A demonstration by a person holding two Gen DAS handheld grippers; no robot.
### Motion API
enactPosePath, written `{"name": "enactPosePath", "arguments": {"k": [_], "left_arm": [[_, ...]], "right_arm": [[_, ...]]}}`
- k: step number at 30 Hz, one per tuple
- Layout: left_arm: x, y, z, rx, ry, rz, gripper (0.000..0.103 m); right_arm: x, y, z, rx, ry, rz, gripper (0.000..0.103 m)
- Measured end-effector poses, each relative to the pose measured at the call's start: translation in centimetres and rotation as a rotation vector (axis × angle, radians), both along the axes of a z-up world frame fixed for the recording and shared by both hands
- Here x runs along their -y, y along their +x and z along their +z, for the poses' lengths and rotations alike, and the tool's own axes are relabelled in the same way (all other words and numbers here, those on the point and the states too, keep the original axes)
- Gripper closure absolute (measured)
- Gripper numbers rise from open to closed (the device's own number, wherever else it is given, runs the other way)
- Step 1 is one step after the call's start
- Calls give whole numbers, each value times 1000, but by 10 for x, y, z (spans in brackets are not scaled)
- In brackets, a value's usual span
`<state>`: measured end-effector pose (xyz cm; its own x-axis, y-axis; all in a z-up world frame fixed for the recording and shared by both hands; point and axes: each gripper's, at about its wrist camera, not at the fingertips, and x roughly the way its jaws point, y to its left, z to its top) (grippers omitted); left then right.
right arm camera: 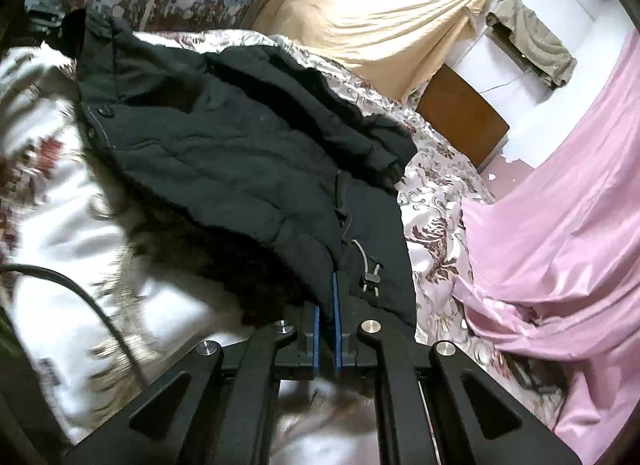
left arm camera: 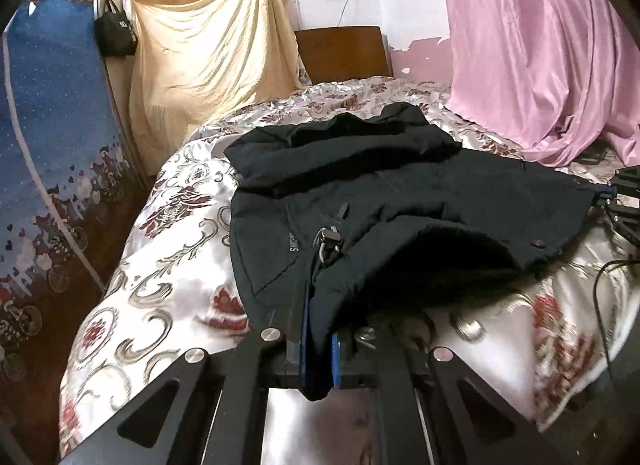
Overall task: Fold large clothes
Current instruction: 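Grasp the jacket hem with both grippers, then lift the held hem and fold it toward the collar with both grippers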
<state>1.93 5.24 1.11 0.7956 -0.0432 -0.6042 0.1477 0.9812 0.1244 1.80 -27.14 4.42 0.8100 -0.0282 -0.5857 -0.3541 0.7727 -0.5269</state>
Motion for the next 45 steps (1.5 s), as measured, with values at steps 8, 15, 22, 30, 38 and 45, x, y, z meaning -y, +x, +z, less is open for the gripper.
{"name": "enactPosePath", "arguments": {"k": [8, 15, 22, 30, 38, 45], "left_arm": [[-11, -8, 25, 8, -82, 12, 95], [-25, 50, 73, 23, -173, 42, 95], [-23, 134, 97, 7, -161, 64, 95], [-29, 229, 89, -47, -179, 103, 95], [-31, 293, 81, -37, -185, 119, 95], [-43, 337, 72, -28, -264, 155, 95]], "right_arm": [[3, -18, 37, 27, 84, -24, 99], [9, 42, 97, 119, 195, -45, 99], [15, 136, 122, 139, 268, -105, 99], [15, 247, 109, 112, 315, -166, 99], [11, 327, 85, 106, 335, -200, 99], [6, 379, 70, 128, 343, -207, 99]]}}
